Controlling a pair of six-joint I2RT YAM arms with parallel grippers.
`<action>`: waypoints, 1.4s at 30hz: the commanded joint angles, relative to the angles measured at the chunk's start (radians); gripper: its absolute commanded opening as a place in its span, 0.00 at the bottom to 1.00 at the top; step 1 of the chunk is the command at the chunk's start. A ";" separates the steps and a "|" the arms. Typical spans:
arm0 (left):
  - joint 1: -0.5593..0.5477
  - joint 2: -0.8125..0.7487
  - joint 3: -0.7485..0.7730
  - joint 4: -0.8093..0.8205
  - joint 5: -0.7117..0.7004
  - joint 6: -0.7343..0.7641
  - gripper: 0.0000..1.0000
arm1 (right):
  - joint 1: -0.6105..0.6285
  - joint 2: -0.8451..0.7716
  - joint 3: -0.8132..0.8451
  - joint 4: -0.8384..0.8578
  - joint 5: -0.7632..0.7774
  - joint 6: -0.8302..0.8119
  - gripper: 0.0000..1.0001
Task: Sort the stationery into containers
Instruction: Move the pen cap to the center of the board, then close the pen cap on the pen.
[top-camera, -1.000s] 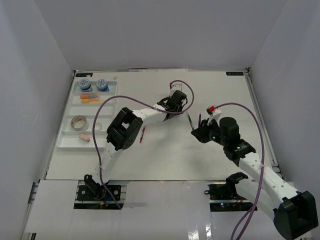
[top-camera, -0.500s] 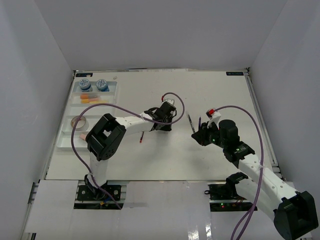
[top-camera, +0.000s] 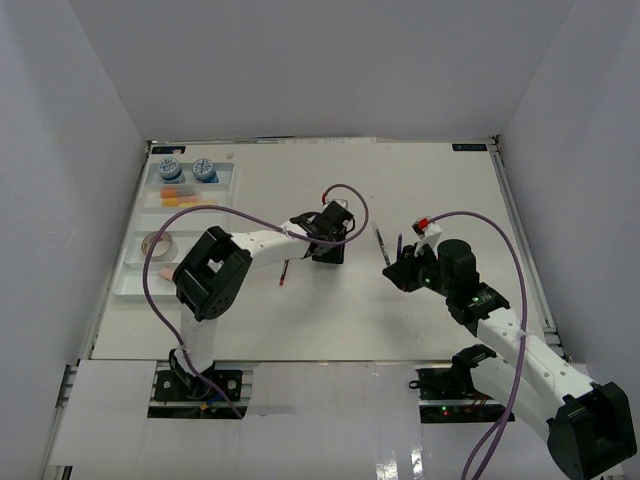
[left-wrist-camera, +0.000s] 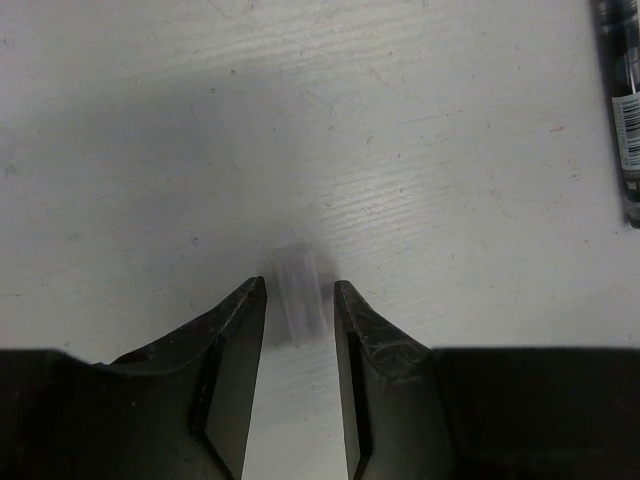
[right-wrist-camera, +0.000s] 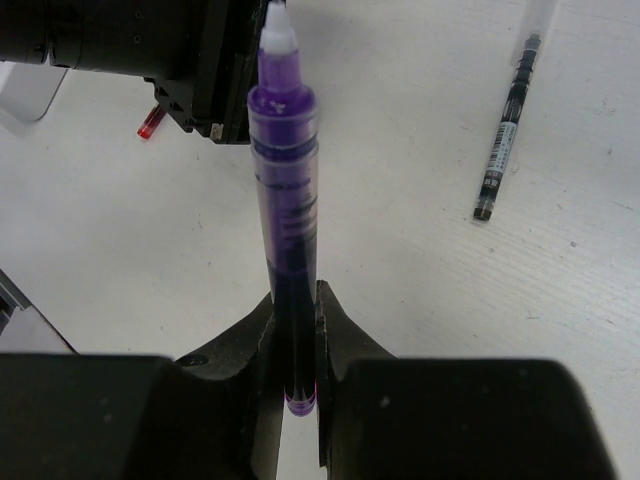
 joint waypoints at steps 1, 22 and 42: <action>-0.003 0.009 0.055 -0.080 0.009 -0.023 0.44 | -0.002 -0.014 -0.009 0.036 -0.007 -0.002 0.08; -0.001 0.132 0.206 -0.183 -0.015 -0.030 0.36 | -0.004 -0.022 -0.004 0.030 -0.013 -0.026 0.08; -0.001 -0.094 0.206 -0.055 -0.070 0.027 0.00 | -0.001 0.016 0.031 0.123 -0.143 0.001 0.08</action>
